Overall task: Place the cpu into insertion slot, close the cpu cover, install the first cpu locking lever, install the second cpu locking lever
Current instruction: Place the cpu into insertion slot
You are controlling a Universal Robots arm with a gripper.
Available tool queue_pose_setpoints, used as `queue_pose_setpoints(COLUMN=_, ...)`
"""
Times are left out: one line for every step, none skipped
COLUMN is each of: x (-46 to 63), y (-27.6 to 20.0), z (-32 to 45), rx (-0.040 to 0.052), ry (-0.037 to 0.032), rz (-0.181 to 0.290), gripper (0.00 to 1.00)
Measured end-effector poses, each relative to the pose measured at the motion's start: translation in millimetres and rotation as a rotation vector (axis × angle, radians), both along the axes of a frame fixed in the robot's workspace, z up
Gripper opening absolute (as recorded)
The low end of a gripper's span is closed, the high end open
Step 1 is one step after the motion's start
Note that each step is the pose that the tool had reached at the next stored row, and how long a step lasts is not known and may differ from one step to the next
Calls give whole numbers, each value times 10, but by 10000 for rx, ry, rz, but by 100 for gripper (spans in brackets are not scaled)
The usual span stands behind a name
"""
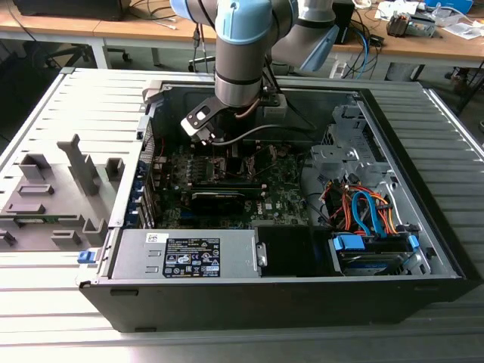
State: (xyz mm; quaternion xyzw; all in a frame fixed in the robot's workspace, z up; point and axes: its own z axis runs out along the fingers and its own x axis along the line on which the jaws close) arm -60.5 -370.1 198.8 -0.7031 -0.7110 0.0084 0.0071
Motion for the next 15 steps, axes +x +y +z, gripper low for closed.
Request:
queue_pose_setpoints(x=0, y=0, z=-1, rx=0, ry=1, rz=0, gripper=54)
queue_pose_setpoints(x=0, y=0, z=-2, rx=0, ry=1, rz=0, gripper=54)
queue_pose_setpoints(x=0, y=0, z=-3, rx=1, ry=0, rz=0, gripper=54)
queue_pose_setpoints(x=0, y=0, z=-4, rx=1, ry=0, rz=0, gripper=54)
queue_pose_setpoints(x=0, y=0, z=-4, rx=1, ry=0, rz=0, gripper=54)
queue_pose_setpoints(x=0, y=0, z=-4, rx=1, ry=0, rz=0, gripper=54)
queue_pose_setpoints(x=0, y=0, z=-4, rx=2, ry=-1, rz=0, gripper=54)
queue_pose_setpoints(x=0, y=0, z=-4, rx=1, ry=0, rz=0, gripper=54)
queue_pose_setpoints(x=0, y=0, z=-5, rx=1, ry=-1, rz=0, gripper=54)
queue_pose_setpoints(x=0, y=0, z=-4, rx=1, ry=0, rz=0, gripper=54)
queue_pose_setpoints(x=0, y=0, z=-5, rx=1, ry=0, rz=-1, gripper=54)
queue_pose_setpoints(x=0, y=0, z=-5, rx=2, ry=-1, rz=0, gripper=54)
queue_pose_setpoints(x=0, y=0, z=-5, rx=1, ry=0, rz=-1, gripper=54)
queue_pose_setpoints(x=0, y=0, z=-5, rx=1, ry=0, rz=0, gripper=54)
queue_pose_setpoints(x=0, y=0, z=-5, rx=1, ry=0, rz=0, gripper=54)
